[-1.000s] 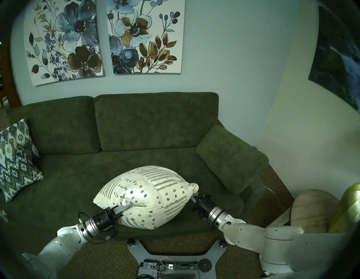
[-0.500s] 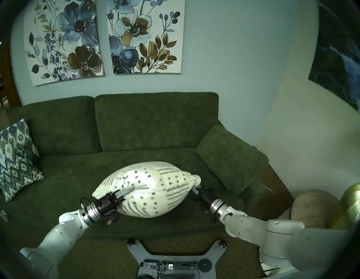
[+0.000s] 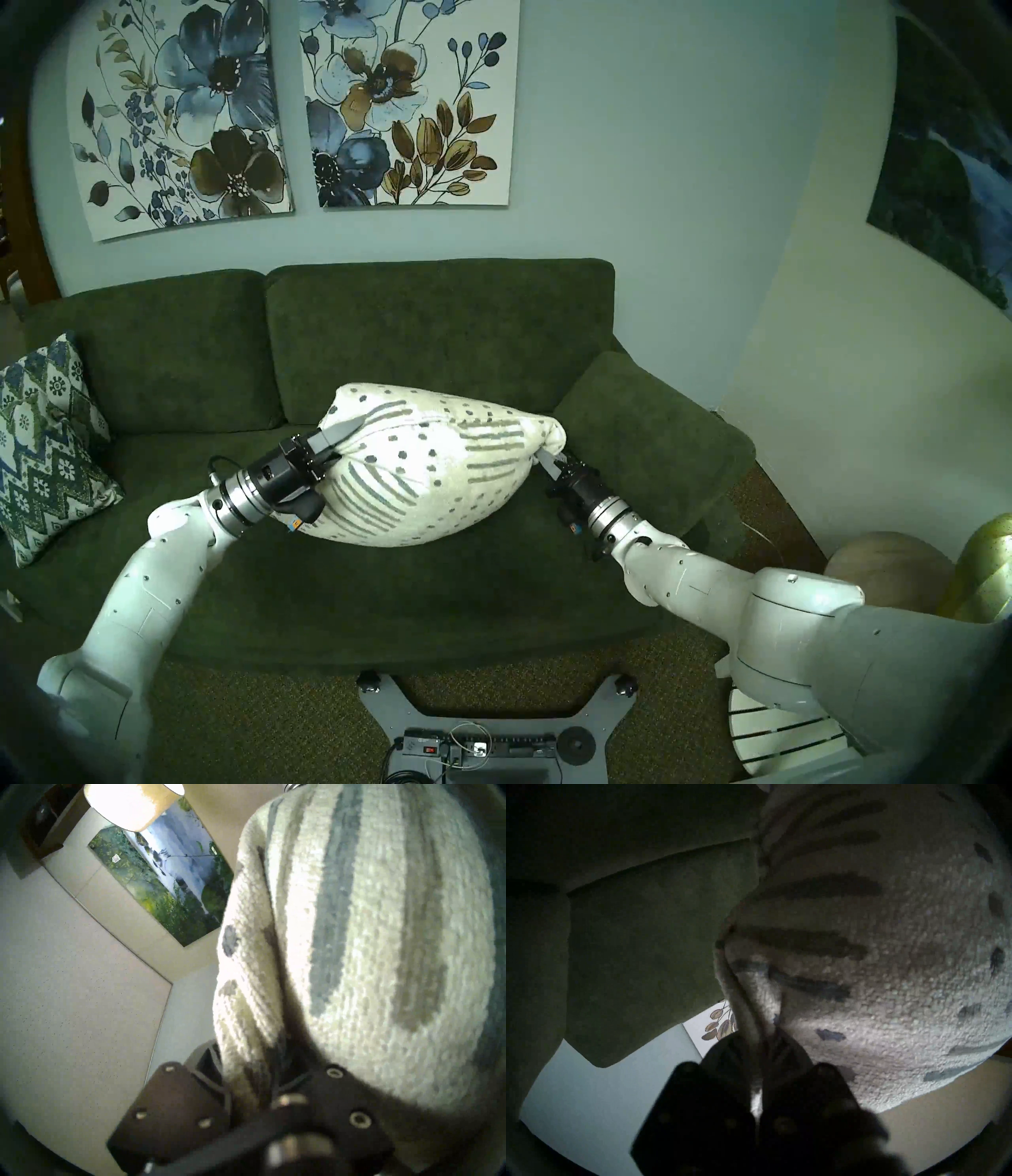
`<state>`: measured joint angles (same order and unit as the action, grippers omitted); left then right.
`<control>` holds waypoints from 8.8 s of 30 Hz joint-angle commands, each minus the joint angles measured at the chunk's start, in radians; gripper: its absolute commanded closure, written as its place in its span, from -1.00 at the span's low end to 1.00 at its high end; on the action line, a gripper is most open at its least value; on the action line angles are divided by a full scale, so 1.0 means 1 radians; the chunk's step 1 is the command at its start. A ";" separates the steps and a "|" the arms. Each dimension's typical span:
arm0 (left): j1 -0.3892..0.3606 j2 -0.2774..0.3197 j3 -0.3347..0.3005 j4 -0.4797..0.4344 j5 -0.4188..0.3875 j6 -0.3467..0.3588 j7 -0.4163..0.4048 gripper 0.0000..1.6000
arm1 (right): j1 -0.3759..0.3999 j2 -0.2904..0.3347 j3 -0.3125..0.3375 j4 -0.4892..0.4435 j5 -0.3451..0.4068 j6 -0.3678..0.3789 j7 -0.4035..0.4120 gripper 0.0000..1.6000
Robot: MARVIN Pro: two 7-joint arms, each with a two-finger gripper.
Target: Fluff a cushion
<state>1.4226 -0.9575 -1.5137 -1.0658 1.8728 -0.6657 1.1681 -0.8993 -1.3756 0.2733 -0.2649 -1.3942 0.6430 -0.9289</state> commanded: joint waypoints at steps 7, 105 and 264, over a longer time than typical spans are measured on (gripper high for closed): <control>-0.167 -0.148 0.080 0.019 -0.001 -0.016 -0.120 1.00 | 0.142 -0.078 0.005 0.035 0.003 -0.096 0.118 1.00; -0.189 -0.237 0.150 0.544 0.025 0.050 -0.296 -1.00 | 0.085 -0.135 -0.131 0.144 -0.062 -0.301 0.478 1.00; 0.394 0.107 -0.165 -0.410 -0.436 -0.294 -0.297 -1.00 | -0.148 -0.210 -0.212 -0.007 0.105 -0.410 -0.027 -1.00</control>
<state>1.8248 -0.8456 -1.6707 -1.4803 1.4498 -0.9614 0.8584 -0.9478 -1.5517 0.0775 -0.2850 -1.2905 0.2565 -0.9716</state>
